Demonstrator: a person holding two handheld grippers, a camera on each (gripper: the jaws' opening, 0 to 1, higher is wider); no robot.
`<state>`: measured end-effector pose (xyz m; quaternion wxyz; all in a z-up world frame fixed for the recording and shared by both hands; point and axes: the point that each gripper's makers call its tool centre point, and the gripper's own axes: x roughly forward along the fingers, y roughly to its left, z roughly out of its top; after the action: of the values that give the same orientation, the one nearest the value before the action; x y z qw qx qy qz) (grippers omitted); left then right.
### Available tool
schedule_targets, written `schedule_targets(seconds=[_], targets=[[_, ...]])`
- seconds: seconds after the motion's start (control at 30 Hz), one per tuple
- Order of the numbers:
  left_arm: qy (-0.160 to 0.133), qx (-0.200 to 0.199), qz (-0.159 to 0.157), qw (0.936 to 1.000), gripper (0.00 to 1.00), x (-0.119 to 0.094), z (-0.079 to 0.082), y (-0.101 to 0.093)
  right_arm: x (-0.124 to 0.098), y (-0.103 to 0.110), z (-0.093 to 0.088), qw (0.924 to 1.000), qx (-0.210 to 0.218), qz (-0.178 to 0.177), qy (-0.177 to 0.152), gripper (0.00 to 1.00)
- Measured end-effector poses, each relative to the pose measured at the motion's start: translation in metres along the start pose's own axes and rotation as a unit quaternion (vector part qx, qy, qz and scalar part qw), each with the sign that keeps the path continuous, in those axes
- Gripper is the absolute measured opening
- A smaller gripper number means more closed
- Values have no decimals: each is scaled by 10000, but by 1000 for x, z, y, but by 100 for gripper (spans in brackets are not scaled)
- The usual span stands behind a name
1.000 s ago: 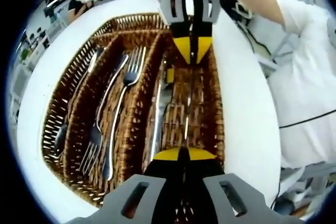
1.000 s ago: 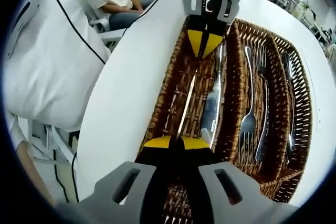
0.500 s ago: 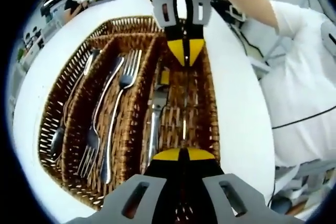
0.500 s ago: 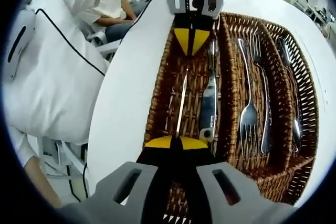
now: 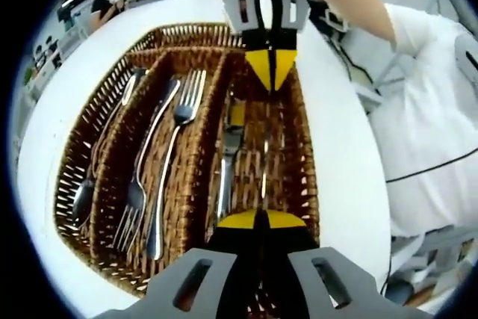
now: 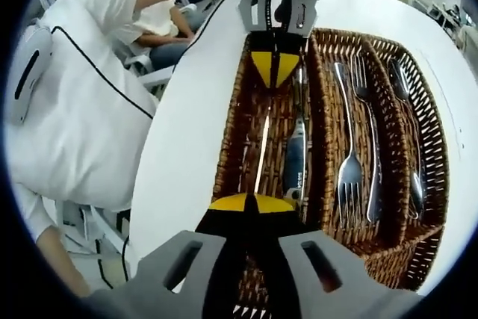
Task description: Arrange the knives, forks, and spoons in their matching storage slots by inserting each utensil handle-first until every utensil is classified and aligned in the correct compartment
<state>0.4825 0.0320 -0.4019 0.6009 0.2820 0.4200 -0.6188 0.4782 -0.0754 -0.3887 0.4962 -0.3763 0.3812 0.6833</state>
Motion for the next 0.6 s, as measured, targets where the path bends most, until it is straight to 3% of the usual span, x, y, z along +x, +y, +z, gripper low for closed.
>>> schedule_targets(seconds=[0.03, 0.2, 0.53, 0.6], targets=[[4, -10, 1, 10000, 1, 0, -1, 0, 3, 4, -6, 9998, 100, 37, 176, 6], [20, -45, 4, 10000, 1, 1, -1, 2, 9, 1, -13, 9995, 80, 79, 288, 6], [20, -65, -74, 9999, 1, 0, -2, -1, 5, -9, -11, 9970, 740, 136, 151, 2], [35, -61, -65, 10000, 1, -1, -2, 0, 3, -3, -8, 9955, 896, 300, 74, 2]])
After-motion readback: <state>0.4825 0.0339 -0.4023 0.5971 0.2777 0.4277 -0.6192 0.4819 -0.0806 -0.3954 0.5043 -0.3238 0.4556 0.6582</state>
